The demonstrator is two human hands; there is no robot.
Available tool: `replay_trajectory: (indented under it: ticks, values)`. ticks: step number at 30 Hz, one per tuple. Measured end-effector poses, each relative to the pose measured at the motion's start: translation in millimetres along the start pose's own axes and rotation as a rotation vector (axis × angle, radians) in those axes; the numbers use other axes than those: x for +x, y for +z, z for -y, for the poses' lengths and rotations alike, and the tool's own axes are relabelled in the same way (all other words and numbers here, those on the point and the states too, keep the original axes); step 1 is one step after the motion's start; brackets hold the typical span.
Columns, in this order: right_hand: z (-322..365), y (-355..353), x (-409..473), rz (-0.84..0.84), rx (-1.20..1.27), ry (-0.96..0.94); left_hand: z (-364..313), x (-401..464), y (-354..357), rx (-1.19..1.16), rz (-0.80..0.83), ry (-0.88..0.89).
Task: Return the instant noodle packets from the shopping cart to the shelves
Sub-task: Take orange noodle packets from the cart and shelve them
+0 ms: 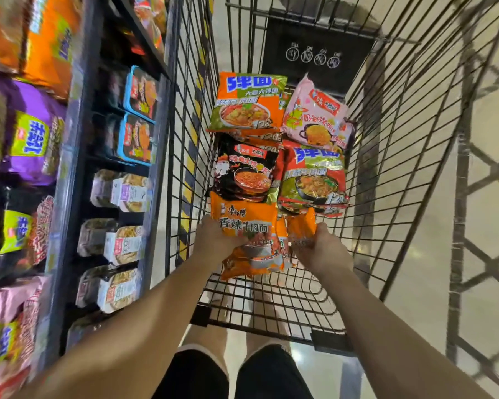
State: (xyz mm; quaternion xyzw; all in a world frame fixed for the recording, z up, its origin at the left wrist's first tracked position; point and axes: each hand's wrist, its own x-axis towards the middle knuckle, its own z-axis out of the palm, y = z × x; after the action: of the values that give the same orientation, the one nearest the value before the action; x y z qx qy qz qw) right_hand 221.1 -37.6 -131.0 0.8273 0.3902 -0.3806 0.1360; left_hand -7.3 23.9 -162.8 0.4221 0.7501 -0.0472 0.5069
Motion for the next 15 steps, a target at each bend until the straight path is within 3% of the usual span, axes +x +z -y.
replay_trajectory:
  ticks: [7,15]
  values:
    - [-3.1,-84.6,-44.4,-0.045,0.201,-0.050,-31.4,-43.9,-26.7,0.017,0.092,0.144]
    - [8.7,-181.9,-111.3,-0.120,0.549,-0.180,-85.7,-130.6,-105.3,-0.224,0.141,0.362]
